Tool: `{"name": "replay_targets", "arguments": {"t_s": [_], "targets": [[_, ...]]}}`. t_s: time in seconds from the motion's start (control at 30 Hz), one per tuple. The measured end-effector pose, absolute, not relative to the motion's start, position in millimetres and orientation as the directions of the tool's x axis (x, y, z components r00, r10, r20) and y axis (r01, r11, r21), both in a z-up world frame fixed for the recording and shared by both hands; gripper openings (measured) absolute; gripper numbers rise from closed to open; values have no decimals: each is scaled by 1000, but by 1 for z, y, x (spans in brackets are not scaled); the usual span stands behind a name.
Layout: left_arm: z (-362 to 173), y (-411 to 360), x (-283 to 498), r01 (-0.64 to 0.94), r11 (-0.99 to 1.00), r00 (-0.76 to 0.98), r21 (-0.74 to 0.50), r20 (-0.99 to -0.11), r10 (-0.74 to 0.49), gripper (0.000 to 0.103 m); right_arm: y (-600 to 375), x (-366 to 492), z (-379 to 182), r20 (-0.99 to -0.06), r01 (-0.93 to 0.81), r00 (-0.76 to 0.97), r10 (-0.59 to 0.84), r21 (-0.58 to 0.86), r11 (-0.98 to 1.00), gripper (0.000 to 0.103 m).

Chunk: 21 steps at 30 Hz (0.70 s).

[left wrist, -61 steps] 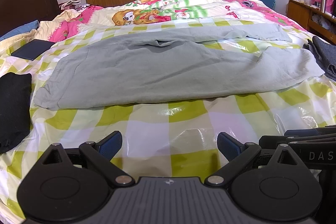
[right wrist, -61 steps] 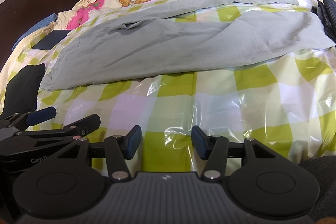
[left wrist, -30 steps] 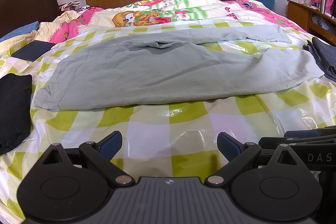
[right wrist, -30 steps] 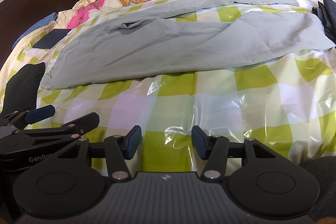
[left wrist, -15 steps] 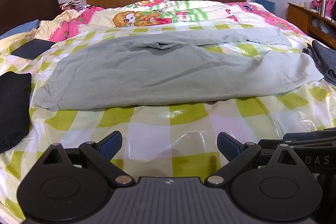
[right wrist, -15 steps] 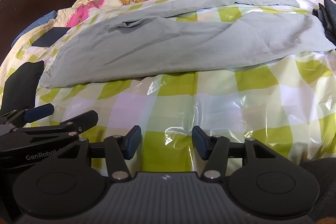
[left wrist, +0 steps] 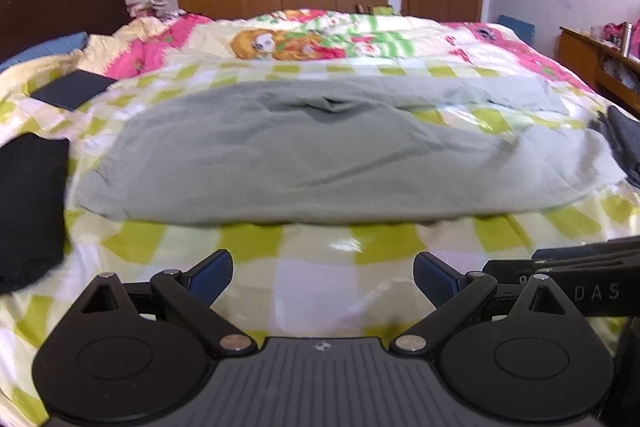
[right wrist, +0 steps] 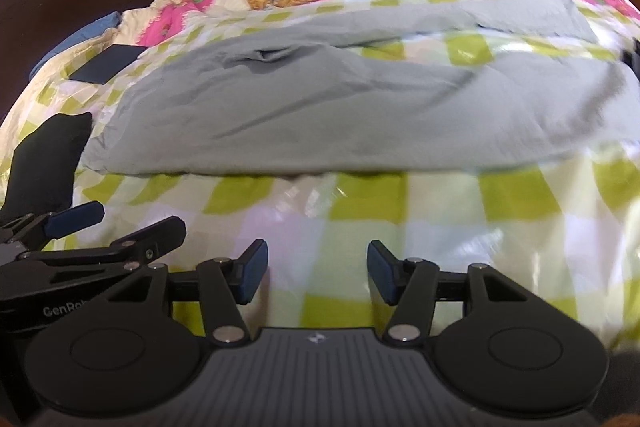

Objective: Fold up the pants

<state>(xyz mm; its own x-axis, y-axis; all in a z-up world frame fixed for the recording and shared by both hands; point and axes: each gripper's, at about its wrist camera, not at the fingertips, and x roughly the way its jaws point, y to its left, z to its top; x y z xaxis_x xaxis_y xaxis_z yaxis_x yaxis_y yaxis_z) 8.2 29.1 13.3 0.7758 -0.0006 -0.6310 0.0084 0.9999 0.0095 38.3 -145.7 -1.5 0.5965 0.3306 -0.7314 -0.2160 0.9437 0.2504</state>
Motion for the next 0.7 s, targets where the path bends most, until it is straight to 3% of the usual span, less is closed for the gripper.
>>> {"name": "replay_targets", "arguments": {"t_s": [0.27,0.47,0.63,0.7], "targets": [[11,102,47,-102,986,799,135,-579,162,103,-80,95,7,-712,-379,584,390,186,907,62],[3,171,102,-178,971,797,160,-555,238,103,-14,140,-1,-701,-528,541,465,148,837,62],[-28,213,140,-198,963,732,185,-625,271,103,35,172,-27,-735,-621,452,505,147,770,62],[-41,228,144,-206,959,689,196,-667,284,103,46,177,-35,-745,-632,426,513,160,758,67]]}}
